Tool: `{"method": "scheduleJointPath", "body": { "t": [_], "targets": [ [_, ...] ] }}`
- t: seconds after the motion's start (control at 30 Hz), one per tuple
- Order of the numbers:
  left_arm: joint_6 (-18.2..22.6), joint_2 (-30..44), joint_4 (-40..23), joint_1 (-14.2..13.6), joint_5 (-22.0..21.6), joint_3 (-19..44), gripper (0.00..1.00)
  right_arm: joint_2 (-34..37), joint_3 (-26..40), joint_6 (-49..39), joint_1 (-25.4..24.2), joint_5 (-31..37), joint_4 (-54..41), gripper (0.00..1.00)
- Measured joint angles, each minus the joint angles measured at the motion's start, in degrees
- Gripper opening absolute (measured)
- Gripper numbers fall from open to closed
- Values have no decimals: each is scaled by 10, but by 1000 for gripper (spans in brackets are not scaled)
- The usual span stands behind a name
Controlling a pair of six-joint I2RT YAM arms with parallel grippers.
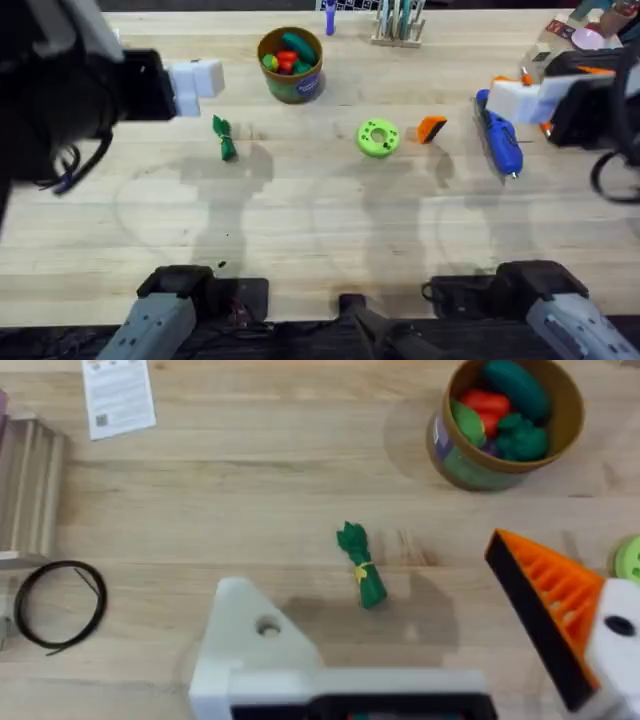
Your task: Pick up the gripper from the table and insert it into the empty holder that is missing its gripper. Then pick up a screw, insert it into the mounting hole, and use the screwdriver to tighten it. Finally, clean up the table by picking up the vegetable and placing it into the bucket.
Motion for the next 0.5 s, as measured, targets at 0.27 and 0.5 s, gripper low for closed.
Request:
{"method": "scheduleJointPath", "body": {
  "t": [0.27, 0.5],
  "targets": [
    [-9, 148, -81, 0, 0, 84, 986, 187, 166, -5, 0, 0, -166, 992],
    [-11, 213, -124, 0, 0, 89, 986, 265, 194, -9, 0, 0, -209, 992]
  ]
}}
